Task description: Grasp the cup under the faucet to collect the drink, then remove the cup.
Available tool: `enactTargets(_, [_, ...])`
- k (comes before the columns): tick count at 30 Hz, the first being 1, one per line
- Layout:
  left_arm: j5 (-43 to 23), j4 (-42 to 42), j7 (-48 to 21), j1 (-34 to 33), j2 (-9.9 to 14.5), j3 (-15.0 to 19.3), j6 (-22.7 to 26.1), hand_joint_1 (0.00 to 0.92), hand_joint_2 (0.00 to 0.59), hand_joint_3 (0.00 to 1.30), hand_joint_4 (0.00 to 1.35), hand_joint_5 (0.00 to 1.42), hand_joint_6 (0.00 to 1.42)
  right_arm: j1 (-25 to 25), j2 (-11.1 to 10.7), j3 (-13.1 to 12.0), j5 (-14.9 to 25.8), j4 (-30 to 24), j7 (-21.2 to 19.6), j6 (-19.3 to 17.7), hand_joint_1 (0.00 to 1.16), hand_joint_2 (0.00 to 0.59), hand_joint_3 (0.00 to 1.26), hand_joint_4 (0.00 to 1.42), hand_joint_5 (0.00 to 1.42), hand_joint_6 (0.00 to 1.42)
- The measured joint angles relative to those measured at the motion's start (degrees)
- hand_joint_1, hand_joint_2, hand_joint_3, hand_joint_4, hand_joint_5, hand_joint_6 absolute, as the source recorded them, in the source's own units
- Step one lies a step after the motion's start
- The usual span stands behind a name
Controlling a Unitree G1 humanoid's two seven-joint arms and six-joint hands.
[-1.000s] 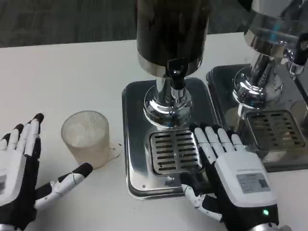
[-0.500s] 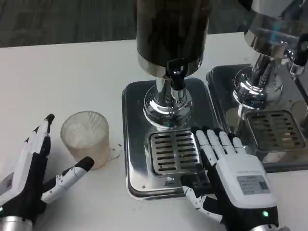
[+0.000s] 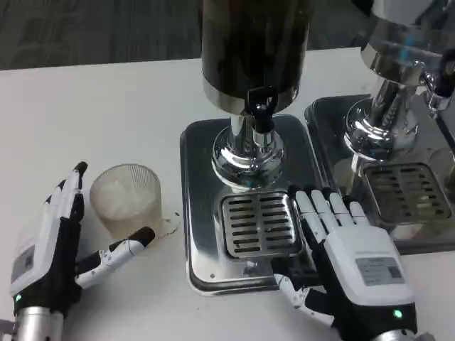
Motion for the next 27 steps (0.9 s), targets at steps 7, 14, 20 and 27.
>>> enactTargets(7, [1.5, 4.4, 0.6, -4.4, 0.2, -2.6, -0.6, 0.243, 0.024, 0.0, 0.0, 0.09, 0.07, 0.0, 0.0, 0.0, 0.0, -0.1, 0.6, 0.0, 0.37, 0.411, 0.01, 0.0, 0.0, 0.0])
enactTargets(14, [1.7, 7.6, 0.9, -6.6, 0.0, -3.4, -2.8, 0.279, 0.032, 0.0, 0.03, 0.27, 0.23, 0.1, 0.3, 0.0, 0.0, -0.3, 0.8, 0.6, 0.37, 0.413, 0.02, 0.0, 0.0, 0.0])
enactTargets(20, [1.6, 8.8, 2.8, -7.1, -1.2, -3.4, -4.3, 0.352, 0.06, 0.2, 0.38, 0.63, 0.74, 0.2, 0.3, 0.0, 0.0, -1.2, 0.8, 1.0, 0.37, 0.411, 0.03, 0.0, 0.0, 0.0])
enactTargets(27, [2.1, 9.1, 7.8, -7.1, -1.3, -4.0, -5.0, 0.443, 0.084, 0.52, 0.71, 0.92, 1.0, 0.4, 0.4, 0.0, 0.0, -1.4, 0.8, 1.2, 0.38, 0.41, 0.04, 0.0, 0.0, 0.0])
